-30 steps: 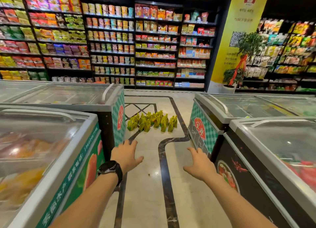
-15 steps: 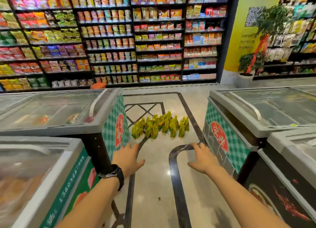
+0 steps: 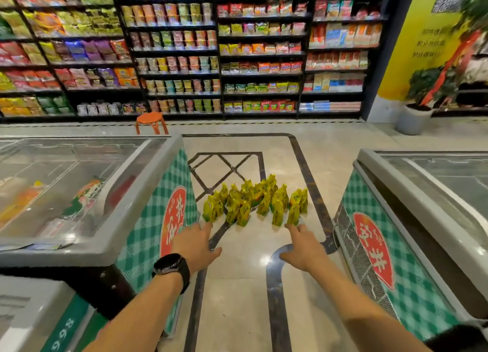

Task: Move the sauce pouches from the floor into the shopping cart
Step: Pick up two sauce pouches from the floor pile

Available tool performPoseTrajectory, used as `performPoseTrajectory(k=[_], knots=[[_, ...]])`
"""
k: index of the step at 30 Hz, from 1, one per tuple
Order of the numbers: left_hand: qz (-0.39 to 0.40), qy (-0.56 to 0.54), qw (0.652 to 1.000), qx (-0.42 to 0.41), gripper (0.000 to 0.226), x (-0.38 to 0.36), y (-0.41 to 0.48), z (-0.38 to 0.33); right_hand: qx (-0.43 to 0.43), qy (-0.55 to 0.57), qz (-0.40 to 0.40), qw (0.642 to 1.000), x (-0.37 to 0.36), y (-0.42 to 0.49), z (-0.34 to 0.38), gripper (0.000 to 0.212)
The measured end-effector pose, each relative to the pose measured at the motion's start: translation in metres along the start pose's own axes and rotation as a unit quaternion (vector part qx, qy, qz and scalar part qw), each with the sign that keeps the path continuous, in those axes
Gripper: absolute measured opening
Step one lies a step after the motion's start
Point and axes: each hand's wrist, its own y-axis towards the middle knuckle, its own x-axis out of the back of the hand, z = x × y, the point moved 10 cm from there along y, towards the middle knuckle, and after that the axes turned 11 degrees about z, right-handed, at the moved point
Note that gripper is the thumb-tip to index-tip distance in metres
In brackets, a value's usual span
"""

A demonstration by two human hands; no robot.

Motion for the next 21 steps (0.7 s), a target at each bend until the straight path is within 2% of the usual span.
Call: performPoseTrajectory(k=[4,8,13,17,21], knots=[[0.012,-0.006,1.000,-0.016,0.068,0.013,0.107,0.009,-0.013,-0.002,0.005,1.000,0.024,0.091,0.003,0.082],[0.056,-0.024,0.997,-0.040,0.064,0.024,0.225,0.020,-0.034,0.021,0.033,0.999,0.046,0.187,0.007,0.084],[0.087,-0.036,0.995,-0.033,0.062,0.037,0.332,0.036,-0.059,0.030,0.056,0.996,0.073,0.293,0.006,0.085],[0.120,-0.026,0.992,-0.028,0.071,0.038,0.420,0.040,-0.044,0.050,0.070,0.995,0.086,0.389,0.002,0.086],[0.142,-0.042,0.989,-0.017,0.069,0.025,0.520,0.039,-0.036,0.057,0.102,0.992,0.080,0.506,-0.012,0.088]])
